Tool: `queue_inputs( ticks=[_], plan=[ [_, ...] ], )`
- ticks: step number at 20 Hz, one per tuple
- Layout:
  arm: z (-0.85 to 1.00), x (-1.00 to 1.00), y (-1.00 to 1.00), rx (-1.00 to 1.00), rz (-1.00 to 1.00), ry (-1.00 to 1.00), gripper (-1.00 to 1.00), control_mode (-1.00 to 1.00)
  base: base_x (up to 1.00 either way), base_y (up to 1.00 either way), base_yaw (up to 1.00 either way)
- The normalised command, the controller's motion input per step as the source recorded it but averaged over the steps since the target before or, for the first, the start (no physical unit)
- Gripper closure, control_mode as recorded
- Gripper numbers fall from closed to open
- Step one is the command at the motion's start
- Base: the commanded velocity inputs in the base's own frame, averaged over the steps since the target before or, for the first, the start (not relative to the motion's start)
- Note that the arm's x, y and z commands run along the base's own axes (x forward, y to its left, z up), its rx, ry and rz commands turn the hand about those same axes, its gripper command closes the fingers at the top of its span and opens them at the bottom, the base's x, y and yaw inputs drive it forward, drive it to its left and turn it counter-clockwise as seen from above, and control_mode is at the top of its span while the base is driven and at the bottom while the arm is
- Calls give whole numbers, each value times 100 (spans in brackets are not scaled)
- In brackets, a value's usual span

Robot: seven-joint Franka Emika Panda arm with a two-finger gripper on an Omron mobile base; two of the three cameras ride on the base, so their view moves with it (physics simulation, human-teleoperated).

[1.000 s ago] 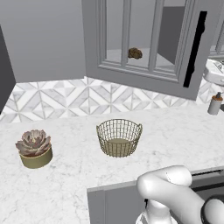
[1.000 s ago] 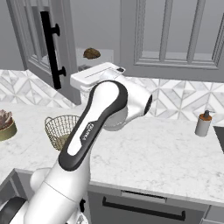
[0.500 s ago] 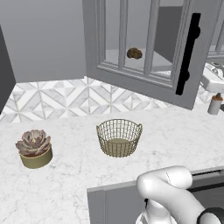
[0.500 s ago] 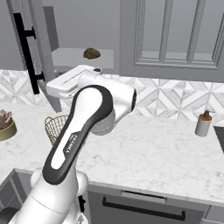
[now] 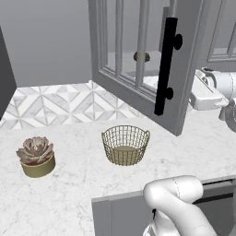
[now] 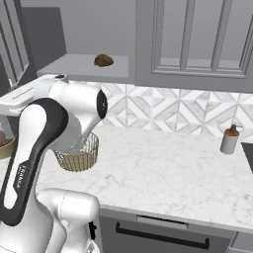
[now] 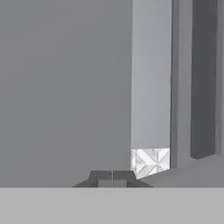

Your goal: Open the cabinet, pick up the bread from the cabinet and place it in the basket. Then move the basket to the dining counter.

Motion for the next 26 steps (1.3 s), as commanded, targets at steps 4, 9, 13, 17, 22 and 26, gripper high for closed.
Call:
queue_inputs(
  ticks=[4, 9, 13, 17, 22, 26],
  plan=[
    [0, -6, 96, -4, 0, 0, 100, -100, 0, 0, 0],
    [0, 0, 81, -1, 0, 0, 100, -100, 0, 0, 0],
    [-2, 0, 68, 0, 0, 0, 100, -100, 0, 0, 0],
    [0, 4, 62, 0, 0, 0, 100, -100, 0, 0, 0],
    [0, 6, 42, 0, 2, 1, 100, -100, 0, 0, 0],
    [0, 0, 46, 0, 0, 1, 100, -100, 0, 0, 0]
  ],
)
